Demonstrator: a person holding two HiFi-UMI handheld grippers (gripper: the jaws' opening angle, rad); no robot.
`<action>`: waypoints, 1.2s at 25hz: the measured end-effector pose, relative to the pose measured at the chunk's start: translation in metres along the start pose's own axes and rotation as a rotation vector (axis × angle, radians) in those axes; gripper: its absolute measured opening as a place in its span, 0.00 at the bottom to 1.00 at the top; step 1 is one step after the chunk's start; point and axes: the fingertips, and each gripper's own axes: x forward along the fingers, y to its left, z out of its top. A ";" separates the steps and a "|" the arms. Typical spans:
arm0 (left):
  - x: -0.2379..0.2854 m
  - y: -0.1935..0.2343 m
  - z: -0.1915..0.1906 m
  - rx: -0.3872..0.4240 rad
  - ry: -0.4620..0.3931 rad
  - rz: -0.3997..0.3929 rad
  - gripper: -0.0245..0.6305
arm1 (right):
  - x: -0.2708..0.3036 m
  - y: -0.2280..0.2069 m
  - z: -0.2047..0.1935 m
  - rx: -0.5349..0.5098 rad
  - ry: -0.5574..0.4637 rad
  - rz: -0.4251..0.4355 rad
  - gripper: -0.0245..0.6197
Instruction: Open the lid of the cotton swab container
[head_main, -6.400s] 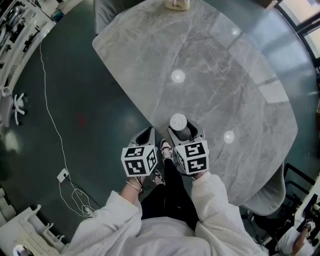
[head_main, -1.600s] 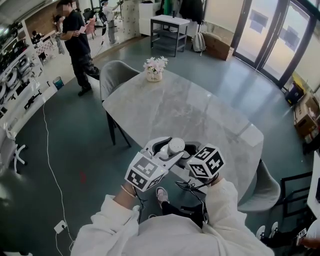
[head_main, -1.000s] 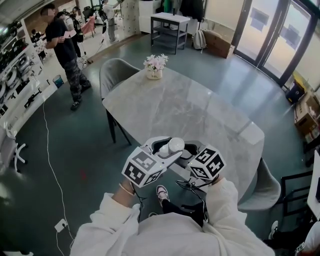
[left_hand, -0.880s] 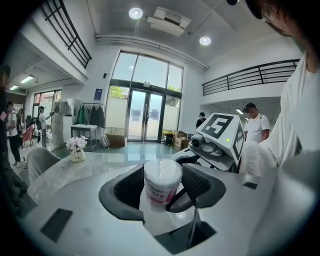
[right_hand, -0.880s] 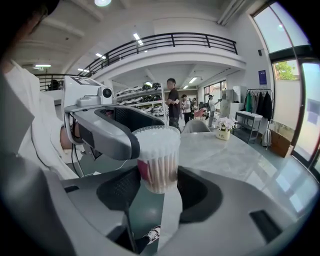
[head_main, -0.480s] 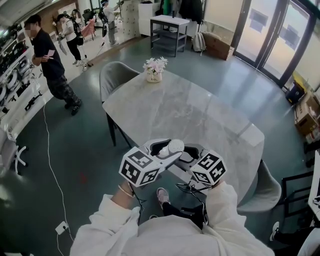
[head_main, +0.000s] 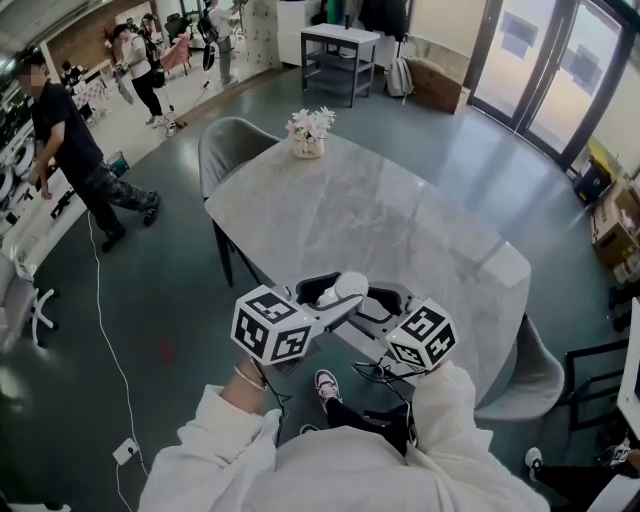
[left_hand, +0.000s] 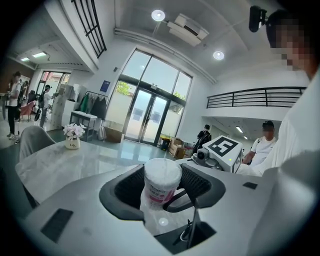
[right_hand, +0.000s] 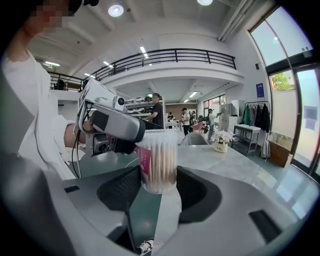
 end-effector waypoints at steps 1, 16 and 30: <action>0.000 0.000 -0.001 -0.002 0.006 -0.003 0.40 | 0.000 0.000 -0.001 0.002 -0.005 0.005 0.47; 0.001 -0.004 0.003 -0.165 0.006 -0.102 0.39 | -0.005 0.002 -0.007 0.003 -0.066 0.030 0.46; 0.003 -0.009 0.025 0.040 -0.013 0.014 0.39 | -0.007 0.007 -0.018 0.013 -0.054 0.027 0.46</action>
